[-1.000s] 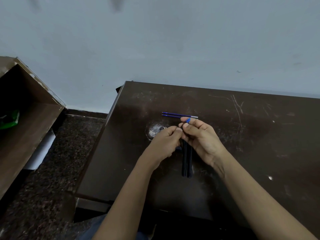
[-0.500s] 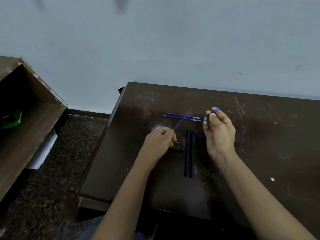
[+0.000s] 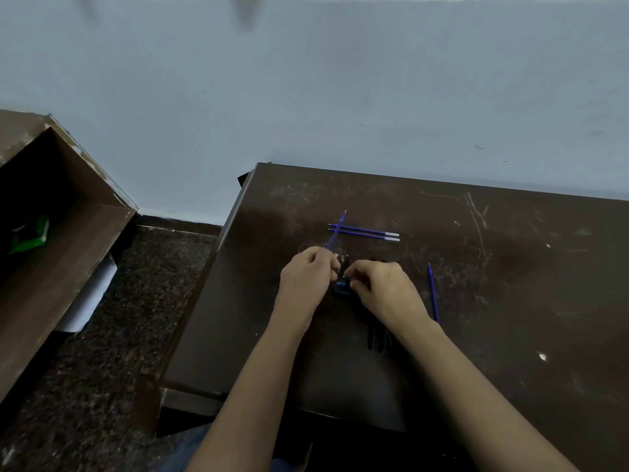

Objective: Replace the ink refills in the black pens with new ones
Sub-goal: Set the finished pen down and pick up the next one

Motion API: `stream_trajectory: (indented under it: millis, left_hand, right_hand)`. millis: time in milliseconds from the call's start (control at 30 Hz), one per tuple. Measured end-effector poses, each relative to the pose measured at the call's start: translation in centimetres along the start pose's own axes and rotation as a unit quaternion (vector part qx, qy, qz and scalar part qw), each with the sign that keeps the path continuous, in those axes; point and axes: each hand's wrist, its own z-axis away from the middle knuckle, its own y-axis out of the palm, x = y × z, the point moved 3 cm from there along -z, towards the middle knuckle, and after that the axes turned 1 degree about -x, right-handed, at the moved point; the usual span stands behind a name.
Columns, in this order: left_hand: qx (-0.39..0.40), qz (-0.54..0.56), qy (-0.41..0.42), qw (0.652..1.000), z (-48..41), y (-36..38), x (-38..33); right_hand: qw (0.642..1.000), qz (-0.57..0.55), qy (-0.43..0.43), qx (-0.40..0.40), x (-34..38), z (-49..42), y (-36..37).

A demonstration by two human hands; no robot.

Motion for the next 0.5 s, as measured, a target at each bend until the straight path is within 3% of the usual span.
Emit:
stream_trajectory:
  millis: [67, 167, 300, 400, 500]
  left_hand:
    - [0.002, 0.006, -0.008, 1.0, 0.0, 0.1, 0.0]
    - [0.019, 0.012, -0.012, 1.0, -0.1, 0.3, 0.1]
    - [0.096, -0.016, -0.037, 0.995, 0.0, 0.9, 0.5]
    - [0.158, -0.026, -0.051, 0.986, 0.3, 1.5, 0.5]
    - [0.173, -0.031, -0.053, 0.983, 0.4, 1.8, 0.5]
  right_hand:
    - [1.0, -0.027, -0.002, -0.01, 0.0, 0.0, -0.2]
    - [0.981, -0.182, 0.049, -0.055, 0.3, 0.1, -1.6]
    - [0.882, -0.45, 0.138, -0.039, 0.9, 0.4, -2.3]
    - [0.825, -0.538, 0.172, -0.024, 1.5, 1.1, -2.2]
    - [0.761, -0.607, 0.225, -0.037, 1.3, 1.0, -2.9]
